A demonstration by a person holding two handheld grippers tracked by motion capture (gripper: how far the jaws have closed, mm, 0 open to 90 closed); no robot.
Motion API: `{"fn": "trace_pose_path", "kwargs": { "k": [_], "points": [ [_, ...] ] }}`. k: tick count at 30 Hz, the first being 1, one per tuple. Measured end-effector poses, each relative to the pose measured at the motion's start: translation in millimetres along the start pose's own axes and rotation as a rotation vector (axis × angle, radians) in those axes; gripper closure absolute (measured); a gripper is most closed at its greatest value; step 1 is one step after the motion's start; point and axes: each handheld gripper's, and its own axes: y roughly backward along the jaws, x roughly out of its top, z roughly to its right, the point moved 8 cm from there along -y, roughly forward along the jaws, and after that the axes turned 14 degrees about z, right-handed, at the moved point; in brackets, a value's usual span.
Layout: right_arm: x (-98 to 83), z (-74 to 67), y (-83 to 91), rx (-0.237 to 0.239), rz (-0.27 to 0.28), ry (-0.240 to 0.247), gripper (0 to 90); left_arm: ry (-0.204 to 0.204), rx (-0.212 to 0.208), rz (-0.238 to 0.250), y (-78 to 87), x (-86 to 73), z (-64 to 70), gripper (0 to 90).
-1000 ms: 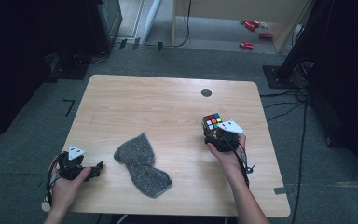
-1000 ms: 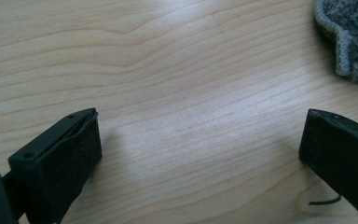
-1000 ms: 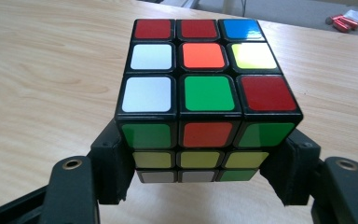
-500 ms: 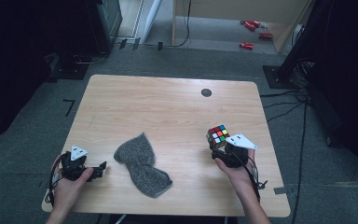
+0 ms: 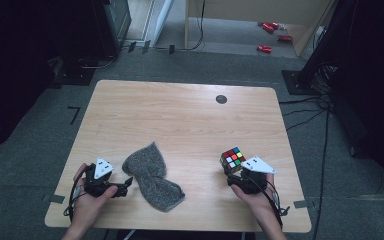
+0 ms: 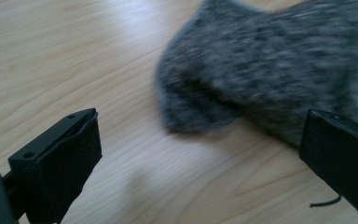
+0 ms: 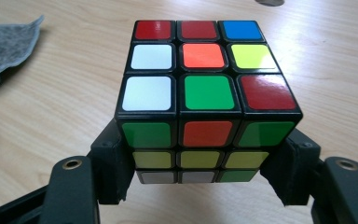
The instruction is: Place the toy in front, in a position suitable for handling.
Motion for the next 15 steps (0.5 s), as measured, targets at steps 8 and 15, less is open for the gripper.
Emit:
{"fn": "trace_pose_path", "kwargs": {
  "k": [8,15],
  "points": [
    [-8.0,-9.8,-1.3,0.033,-0.008,0.015,34.4,-0.039,-0.101,0.026,-7.9,9.4,29.3,0.0],
    [-10.7,-18.6,-4.6,0.067,-0.011,0.030,34.4,-0.103,-0.154,-0.012,-23.3,6.4,50.2,4.4]
  ]
}}
